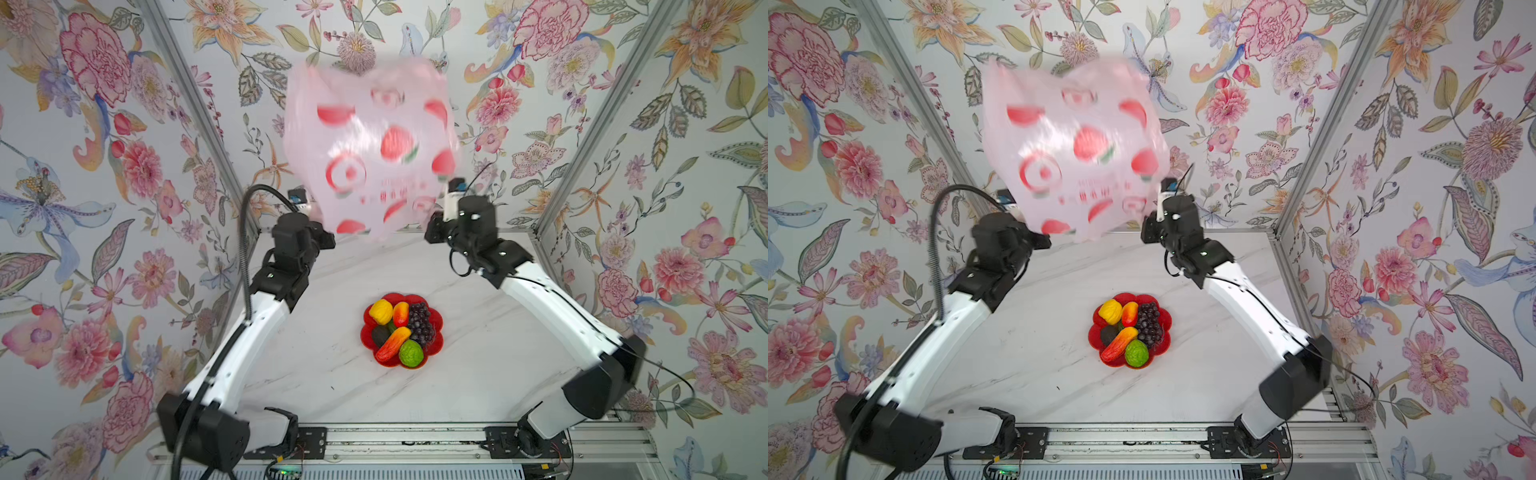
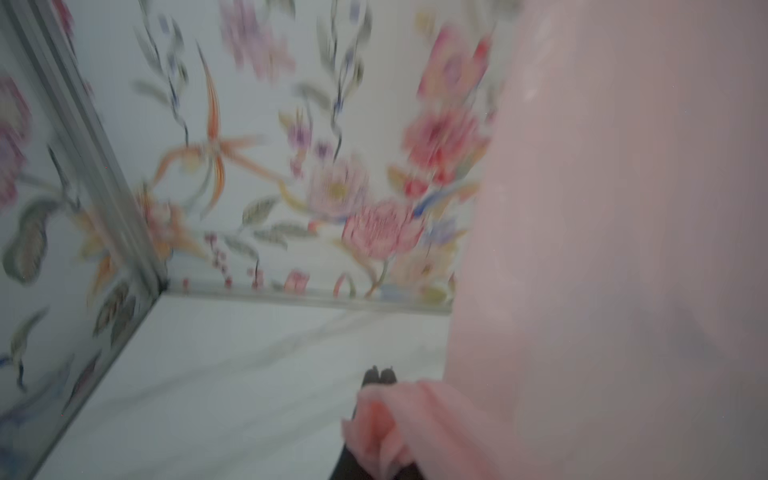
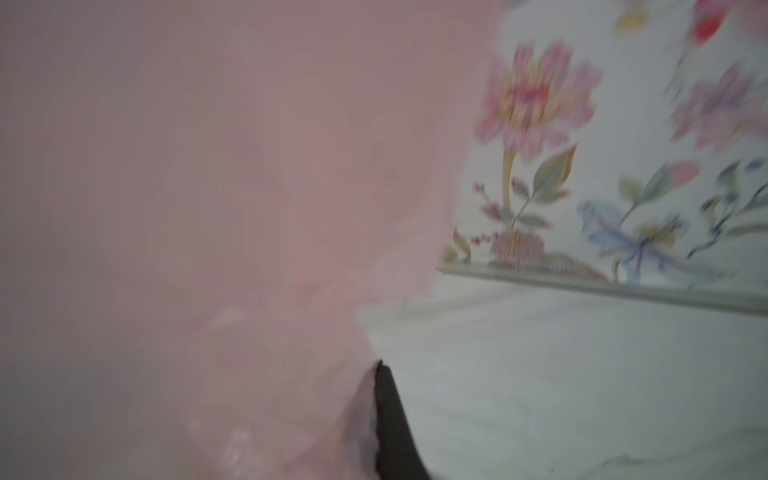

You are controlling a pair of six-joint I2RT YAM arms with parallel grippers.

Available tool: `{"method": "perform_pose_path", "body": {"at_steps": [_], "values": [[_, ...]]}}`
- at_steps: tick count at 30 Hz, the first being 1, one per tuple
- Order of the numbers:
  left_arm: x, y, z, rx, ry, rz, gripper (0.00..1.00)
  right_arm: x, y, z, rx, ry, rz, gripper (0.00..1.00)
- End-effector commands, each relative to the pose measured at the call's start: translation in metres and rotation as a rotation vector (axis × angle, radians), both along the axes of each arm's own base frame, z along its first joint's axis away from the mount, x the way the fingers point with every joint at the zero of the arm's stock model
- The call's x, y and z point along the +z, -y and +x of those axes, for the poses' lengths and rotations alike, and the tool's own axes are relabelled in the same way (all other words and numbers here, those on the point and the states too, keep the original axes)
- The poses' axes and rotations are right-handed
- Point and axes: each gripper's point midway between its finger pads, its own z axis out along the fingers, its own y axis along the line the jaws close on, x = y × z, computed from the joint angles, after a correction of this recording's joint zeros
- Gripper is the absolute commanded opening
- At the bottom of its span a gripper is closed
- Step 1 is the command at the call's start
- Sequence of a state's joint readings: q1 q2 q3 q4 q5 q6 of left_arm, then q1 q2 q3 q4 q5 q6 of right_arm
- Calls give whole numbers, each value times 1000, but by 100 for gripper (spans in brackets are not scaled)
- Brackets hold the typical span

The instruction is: Place the fruits into the plastic bag

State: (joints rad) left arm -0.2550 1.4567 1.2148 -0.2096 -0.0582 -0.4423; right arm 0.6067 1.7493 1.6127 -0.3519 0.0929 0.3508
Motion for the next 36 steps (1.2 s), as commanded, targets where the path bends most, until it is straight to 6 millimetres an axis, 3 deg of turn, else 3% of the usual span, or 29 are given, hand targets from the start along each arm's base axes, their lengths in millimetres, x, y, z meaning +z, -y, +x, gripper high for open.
{"method": "perform_pose_path", "body": {"at_steps": [1,3,5,8,16,20,23,25,27,29,30,32,33,35,36], "values": [[-15,-8,-39,0,-120,-61,0,1,-2,-28,11,-138,45,0],[15,-14,-38,20,-37,-60,0,33,-2,-19,8,-69,81,0],[32,-15,-37,10,-9,-55,0,55,-4,-13,12,-26,119,0],[46,-14,-37,-3,20,-55,0,71,-8,-8,22,-5,152,0],[40,-14,-40,-7,7,-64,0,61,-4,-10,19,-41,170,0],[29,-14,-39,-4,-21,-63,0,43,-1,-10,1,-78,165,0],[16,-14,-32,4,-73,-69,0,22,6,0,-40,-131,169,0],[18,-12,-19,4,-90,-85,0,30,9,17,-46,-121,199,0],[48,-7,0,-4,-45,-107,0,70,5,38,-21,-34,228,0],[113,-3,16,-13,85,-149,0,152,-2,49,22,165,237,0],[146,-1,19,-22,156,-170,0,200,-1,45,36,282,244,0],[228,1,12,-37,335,-210,0,290,-1,20,57,545,255,0],[261,1,4,-49,414,-215,0,322,2,3,60,649,261,0],[336,2,-30,-72,613,-205,0,376,2,-45,73,835,243,0],[360,2,-47,-80,686,-181,0,387,0,-65,72,889,218,0]]}}
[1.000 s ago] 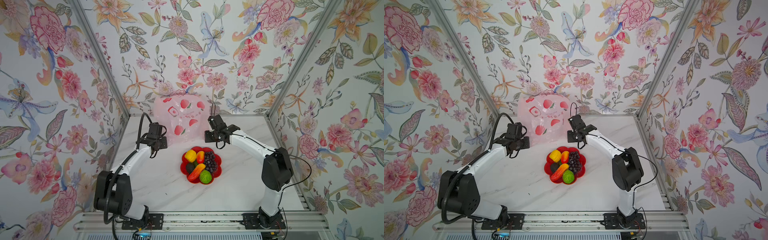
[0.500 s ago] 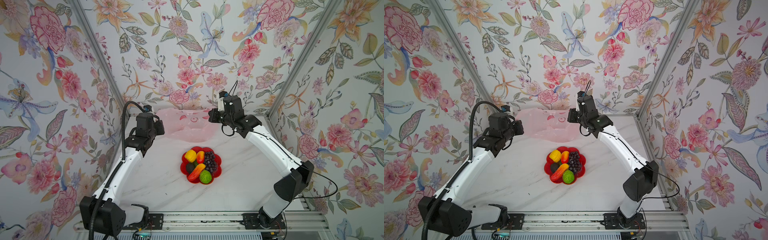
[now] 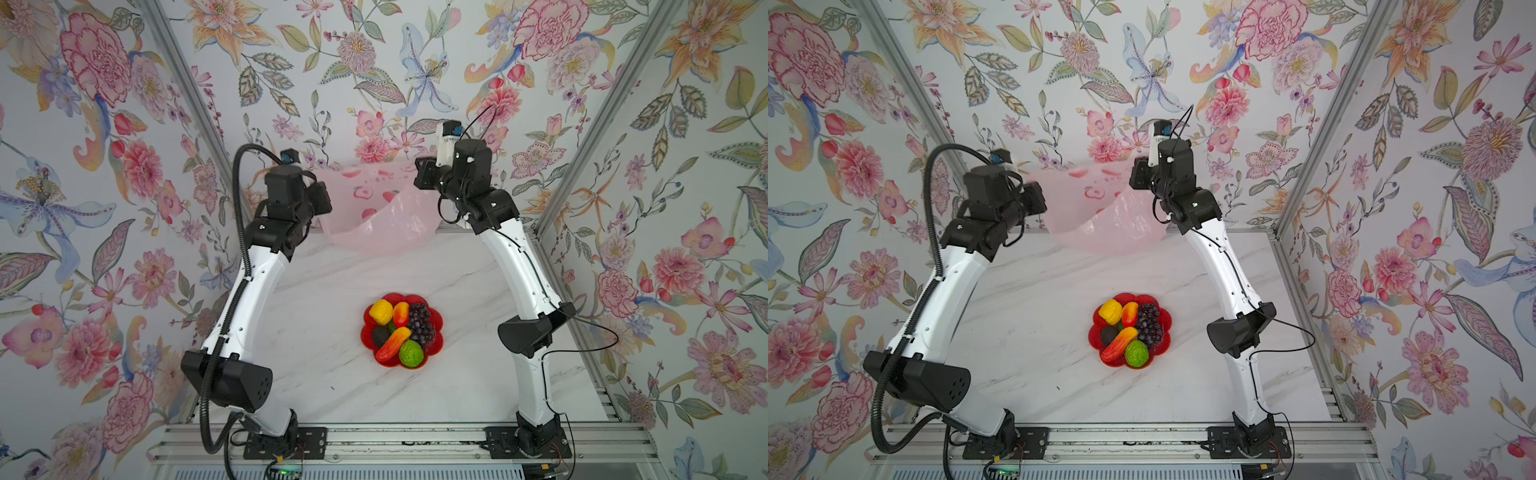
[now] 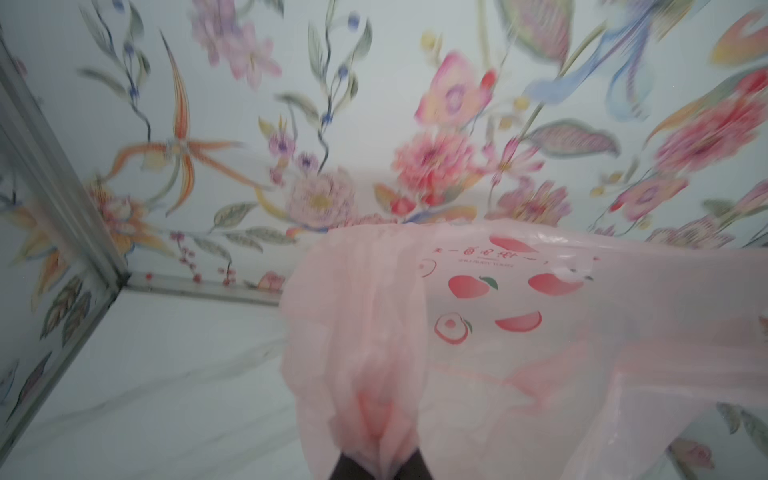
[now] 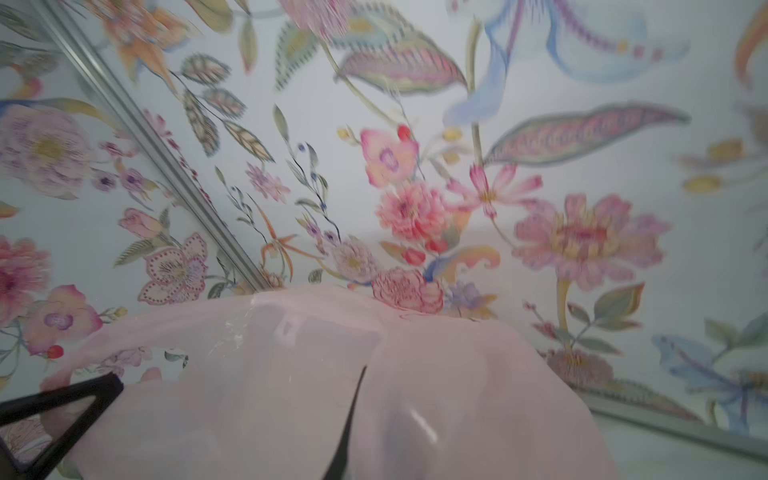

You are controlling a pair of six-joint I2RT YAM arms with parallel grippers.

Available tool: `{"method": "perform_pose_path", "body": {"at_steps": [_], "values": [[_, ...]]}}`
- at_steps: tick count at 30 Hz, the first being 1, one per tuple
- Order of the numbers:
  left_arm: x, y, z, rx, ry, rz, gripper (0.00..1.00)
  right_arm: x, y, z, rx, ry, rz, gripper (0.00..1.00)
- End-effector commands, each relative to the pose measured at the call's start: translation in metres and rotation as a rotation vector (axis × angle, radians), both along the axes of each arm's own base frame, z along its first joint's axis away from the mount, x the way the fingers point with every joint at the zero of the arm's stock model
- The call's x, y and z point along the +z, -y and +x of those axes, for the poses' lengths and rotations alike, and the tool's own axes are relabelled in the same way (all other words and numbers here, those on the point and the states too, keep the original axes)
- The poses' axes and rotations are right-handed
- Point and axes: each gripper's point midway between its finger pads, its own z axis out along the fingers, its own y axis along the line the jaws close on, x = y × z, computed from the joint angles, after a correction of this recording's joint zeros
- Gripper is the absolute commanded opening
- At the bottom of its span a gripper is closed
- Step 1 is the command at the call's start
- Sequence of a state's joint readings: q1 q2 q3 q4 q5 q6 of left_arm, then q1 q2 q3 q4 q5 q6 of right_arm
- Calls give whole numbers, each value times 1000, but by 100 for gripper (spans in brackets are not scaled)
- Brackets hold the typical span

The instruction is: Place the fruits into the plastic bag

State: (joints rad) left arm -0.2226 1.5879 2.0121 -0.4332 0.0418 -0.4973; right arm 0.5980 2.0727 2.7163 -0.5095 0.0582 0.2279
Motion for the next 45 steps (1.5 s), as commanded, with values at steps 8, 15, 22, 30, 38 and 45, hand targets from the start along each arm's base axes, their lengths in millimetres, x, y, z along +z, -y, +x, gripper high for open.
{"method": "perform_pose_path", "body": {"at_steps": [8,15,22,30,38,45], "values": [[-15,-24,-109,158,230,159,0,-129,49,-60,-108,-221,-38,0],[-256,-41,-76,135,-468,249,0,-338,56,-37,-85,-902,-75,0],[-202,-59,-74,163,-353,222,0,-259,42,-1,-76,-732,-48,0],[-223,-75,-89,217,-384,222,0,-276,-16,11,41,-761,-75,0],[-241,-90,-117,268,-415,240,0,-306,-69,15,149,-809,-114,0],[-264,-95,-145,283,-462,208,0,-328,-78,24,158,-842,-132,0]]}}
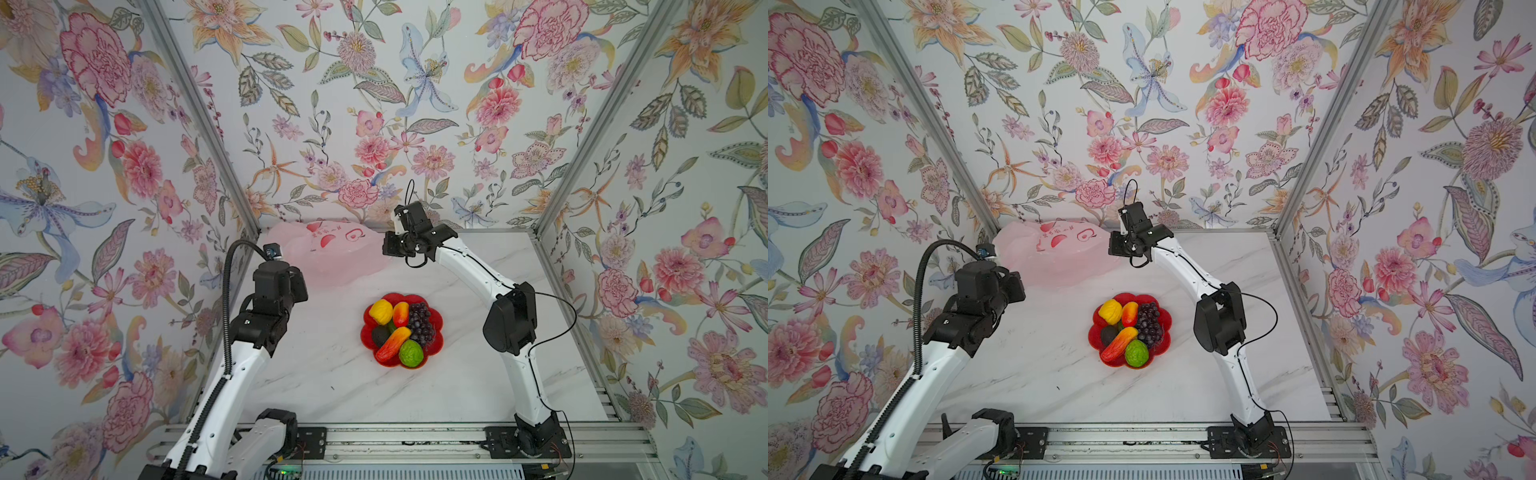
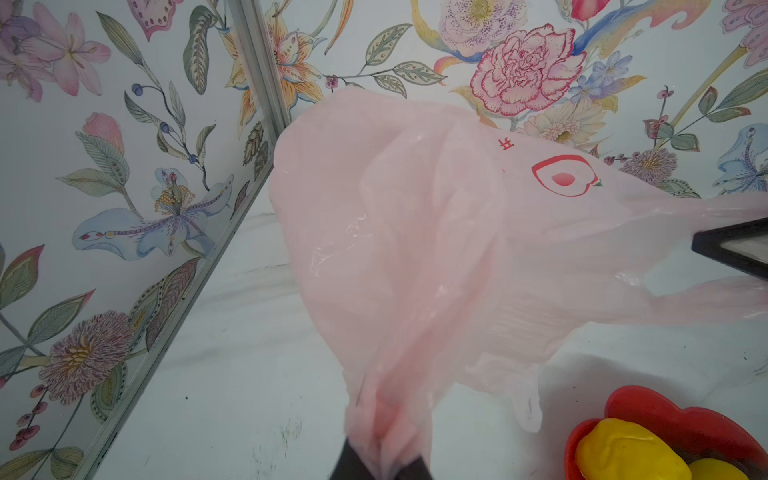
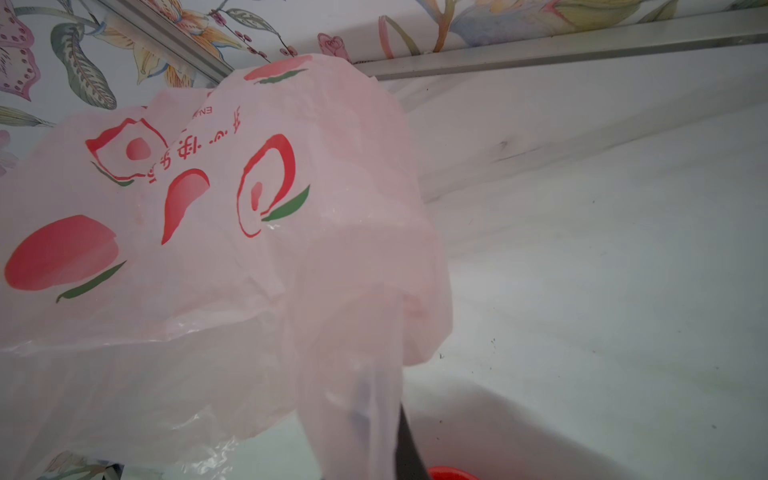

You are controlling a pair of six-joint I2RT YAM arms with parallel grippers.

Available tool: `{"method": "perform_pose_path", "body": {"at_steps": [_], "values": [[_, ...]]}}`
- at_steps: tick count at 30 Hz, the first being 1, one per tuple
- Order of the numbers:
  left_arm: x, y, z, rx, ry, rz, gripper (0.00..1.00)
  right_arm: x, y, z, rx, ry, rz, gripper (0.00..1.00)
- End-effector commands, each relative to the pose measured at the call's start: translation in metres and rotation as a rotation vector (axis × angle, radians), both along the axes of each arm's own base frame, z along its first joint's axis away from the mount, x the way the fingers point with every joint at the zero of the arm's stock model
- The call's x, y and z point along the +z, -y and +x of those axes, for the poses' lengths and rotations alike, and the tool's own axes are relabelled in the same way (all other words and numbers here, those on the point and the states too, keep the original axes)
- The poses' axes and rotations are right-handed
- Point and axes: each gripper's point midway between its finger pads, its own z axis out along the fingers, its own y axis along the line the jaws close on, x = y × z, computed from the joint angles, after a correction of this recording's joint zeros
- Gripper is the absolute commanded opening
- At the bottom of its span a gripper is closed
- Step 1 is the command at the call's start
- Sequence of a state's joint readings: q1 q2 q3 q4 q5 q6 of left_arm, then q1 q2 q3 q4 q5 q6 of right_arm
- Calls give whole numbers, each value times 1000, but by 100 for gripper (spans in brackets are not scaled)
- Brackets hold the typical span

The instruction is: Place the fruits into the plastic bag

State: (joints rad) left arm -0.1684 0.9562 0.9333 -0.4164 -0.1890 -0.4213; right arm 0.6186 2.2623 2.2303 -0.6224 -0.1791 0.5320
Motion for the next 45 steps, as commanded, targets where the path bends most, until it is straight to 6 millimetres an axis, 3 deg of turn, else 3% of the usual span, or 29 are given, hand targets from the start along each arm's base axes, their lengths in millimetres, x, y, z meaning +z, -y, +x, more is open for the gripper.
{"method": "perform_pose_path", "body": {"at_steps": [1,3,5,8,12,15,22,28,31,38,45], "values": [[-24,-6,-14,37,-59,-28,0,15,2,5,8,20,19,0],[-33,-3,-17,29,-76,-51,0,9,6,8,-2,4,19,0],[-39,2,-17,14,-90,-82,0,3,12,11,-18,-20,24,10],[-46,8,-16,2,-106,-131,0,1,20,14,-27,-62,57,54],[-46,12,-14,-7,-106,-155,0,10,29,10,-17,-64,52,100],[-49,15,-13,-19,-114,-165,0,34,37,1,-1,-12,28,99],[-52,22,-11,-37,-110,-205,0,89,80,-31,-33,82,-35,99],[-49,28,-11,-62,-100,-226,0,121,114,-62,-59,111,-10,99],[-48,31,-14,-78,-93,-243,0,132,122,-77,-50,112,23,99],[-58,45,-30,-140,-71,-330,0,124,109,-117,41,38,30,99],[-69,57,-45,-196,-77,-367,0,78,98,-155,117,-77,-142,99]]}}
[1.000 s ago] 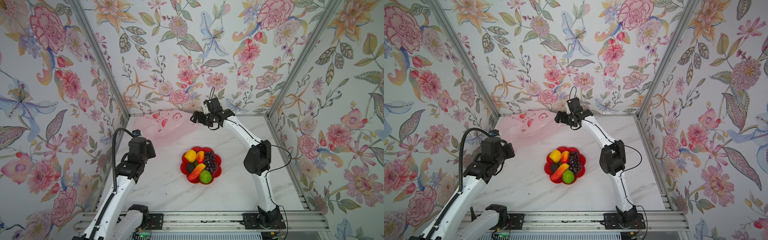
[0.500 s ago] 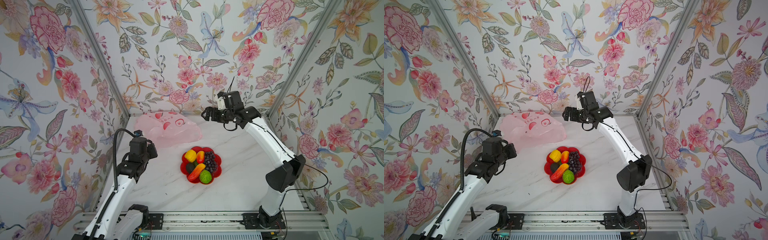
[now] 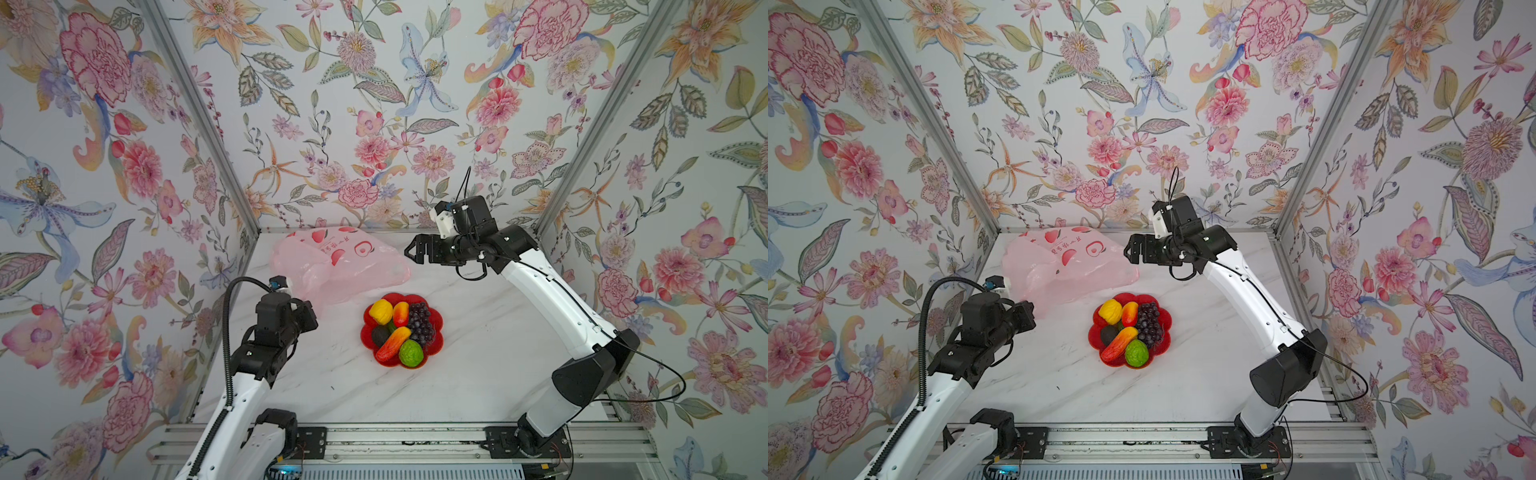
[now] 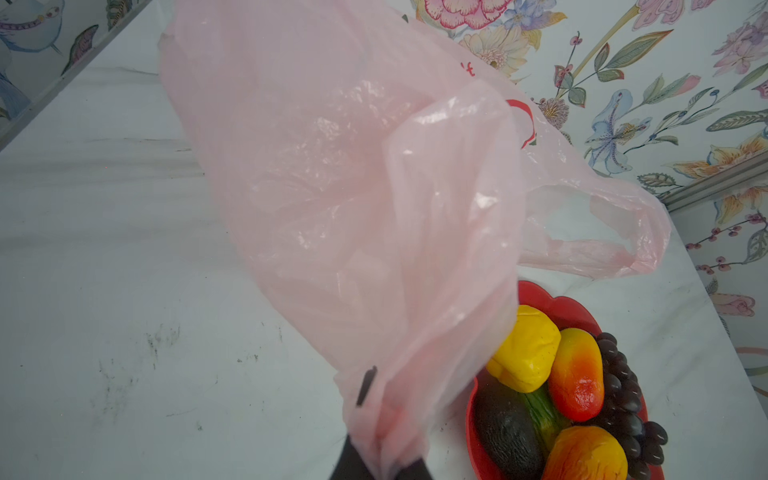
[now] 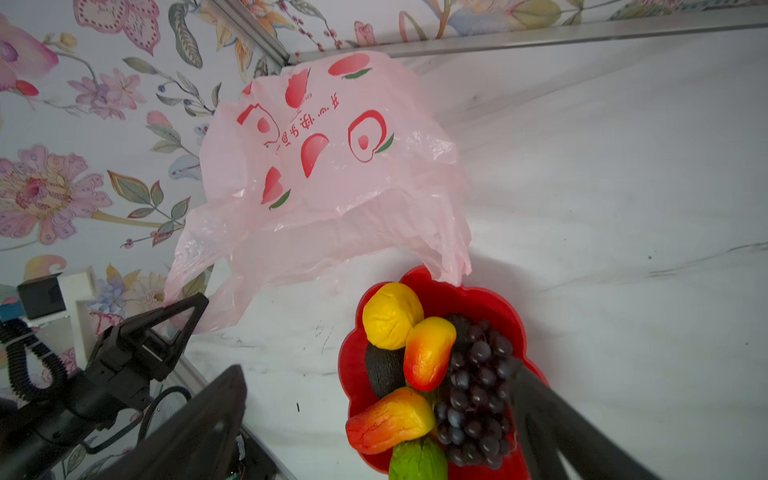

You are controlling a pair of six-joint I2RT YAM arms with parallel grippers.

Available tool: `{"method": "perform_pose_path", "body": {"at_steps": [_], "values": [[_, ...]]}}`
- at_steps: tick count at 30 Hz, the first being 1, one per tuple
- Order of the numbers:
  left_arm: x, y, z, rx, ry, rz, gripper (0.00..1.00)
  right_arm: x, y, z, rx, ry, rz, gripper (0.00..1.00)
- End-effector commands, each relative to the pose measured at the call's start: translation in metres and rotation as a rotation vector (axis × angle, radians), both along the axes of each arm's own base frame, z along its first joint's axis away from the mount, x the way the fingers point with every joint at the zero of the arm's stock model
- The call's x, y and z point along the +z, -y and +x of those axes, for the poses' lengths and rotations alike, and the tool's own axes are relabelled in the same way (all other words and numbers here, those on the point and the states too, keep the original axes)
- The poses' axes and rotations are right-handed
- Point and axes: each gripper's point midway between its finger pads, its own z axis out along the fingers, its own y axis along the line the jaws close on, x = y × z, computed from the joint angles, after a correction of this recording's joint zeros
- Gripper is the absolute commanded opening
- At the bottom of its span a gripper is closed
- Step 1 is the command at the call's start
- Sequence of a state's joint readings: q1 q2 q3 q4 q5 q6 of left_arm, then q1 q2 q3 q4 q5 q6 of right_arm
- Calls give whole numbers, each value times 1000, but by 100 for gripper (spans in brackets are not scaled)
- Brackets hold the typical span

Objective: Place the fruits into the plastic bag
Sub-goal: 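Move the right gripper over the fruit plate while the left holds the bag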

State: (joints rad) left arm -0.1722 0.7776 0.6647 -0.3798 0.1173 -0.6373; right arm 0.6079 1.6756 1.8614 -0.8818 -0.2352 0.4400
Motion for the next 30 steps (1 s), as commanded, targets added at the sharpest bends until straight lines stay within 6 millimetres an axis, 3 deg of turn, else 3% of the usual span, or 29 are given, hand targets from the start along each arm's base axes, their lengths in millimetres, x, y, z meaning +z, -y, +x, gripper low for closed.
{"method": "perform_pose_path", "body": {"at_steps": [1,3,14,22,30], "values": [[-2,11,-5,-47,5,-35,0,-33,7,-20,24,-83,-134,99],[-6,13,-7,-55,-2,-33,0,-43,-3,-35,62,-103,-176,99],[-8,19,-9,-91,-5,-40,0,-94,-30,-76,122,-237,-262,99],[-5,20,-9,-99,-7,-35,0,-117,-41,-87,180,-255,-340,99],[-10,19,-10,-101,-19,-23,0,-132,-66,-80,444,-137,-473,99]]}}
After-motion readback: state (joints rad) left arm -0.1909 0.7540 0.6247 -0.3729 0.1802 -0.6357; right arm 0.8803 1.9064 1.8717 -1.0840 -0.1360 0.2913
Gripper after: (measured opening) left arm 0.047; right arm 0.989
